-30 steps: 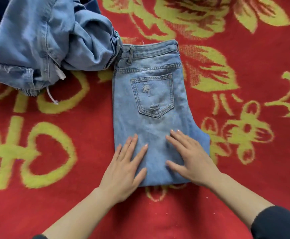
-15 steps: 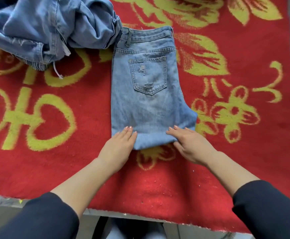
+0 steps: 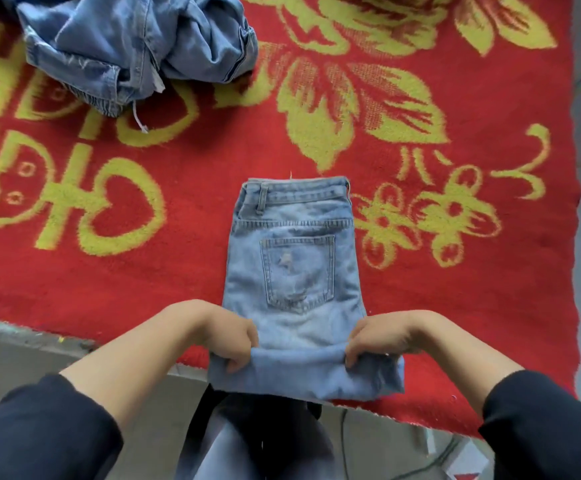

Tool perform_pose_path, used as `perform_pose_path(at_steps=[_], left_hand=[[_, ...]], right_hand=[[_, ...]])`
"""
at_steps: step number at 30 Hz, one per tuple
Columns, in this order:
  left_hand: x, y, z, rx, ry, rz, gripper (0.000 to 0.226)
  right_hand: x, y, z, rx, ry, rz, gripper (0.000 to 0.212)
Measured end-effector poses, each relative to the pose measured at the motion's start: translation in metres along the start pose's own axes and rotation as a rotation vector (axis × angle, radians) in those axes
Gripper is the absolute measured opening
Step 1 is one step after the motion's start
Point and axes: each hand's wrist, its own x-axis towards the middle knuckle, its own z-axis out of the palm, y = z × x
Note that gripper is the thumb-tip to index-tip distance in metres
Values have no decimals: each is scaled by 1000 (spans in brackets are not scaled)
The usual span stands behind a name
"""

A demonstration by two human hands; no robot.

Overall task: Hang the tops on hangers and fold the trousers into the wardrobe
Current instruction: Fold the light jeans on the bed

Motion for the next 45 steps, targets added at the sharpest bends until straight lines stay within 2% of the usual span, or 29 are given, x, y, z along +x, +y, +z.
perform_pose_path(at_steps=[3,6,8,11,15,19,23,25,26,27,29,31,34,36,38,41,43,45], left_hand=[[2,-1,14,-208,-94,-7,29],[-5,-6,4,-324,-48,0,28],[-14,-8,-12,-360,40,27,18],[-28,-16,-42,-387,292,112,11],[-28,-33,-76,-515,728,195,7],[0,-36,-85,-497,1101,82,7],[25,-35,-89,-536,1299,35,17],[35,-37,-93,-492,1304,-1,24],[39,-38,-94,-397,1305,-38,29],[42,-38,-94,-273,1324,-61,34],[47,-36,-95,-7,1349,-14,44],[53,-32,-95,114,1210,93,51],[61,-26,-97,-15,942,88,53],[64,-24,-101,-9,901,27,57],[64,-21,-105,92,908,-33,62],[58,-17,-107,70,890,-98,63],[50,-15,-102,-41,857,-108,49],[38,-13,-87,-41,927,-111,31]], right_hand=[[-5,5,6,191,-144,60,21],[-10,1,-11,203,-35,-14,21],[-15,-4,-30,217,70,-92,21],[-24,-13,-63,224,271,-230,10],[-23,-25,-103,178,573,-345,22],[5,-34,-113,-90,859,-323,29],[33,-32,-113,-81,1059,-290,30],[42,-30,-110,-103,1119,-243,14],[47,-28,-107,-162,1149,-196,14],[51,-27,-104,-245,1178,-160,22],[56,-29,-100,-379,1202,-208,36],[59,-34,-99,-410,1064,-312,54],[66,-42,-102,-357,833,-277,72],[70,-46,-107,-361,795,-220,78],[70,-53,-113,-384,796,-191,81],[63,-64,-117,-418,759,-136,68],[54,-73,-114,-470,700,-83,41],[39,-78,-106,-556,695,-91,13]])
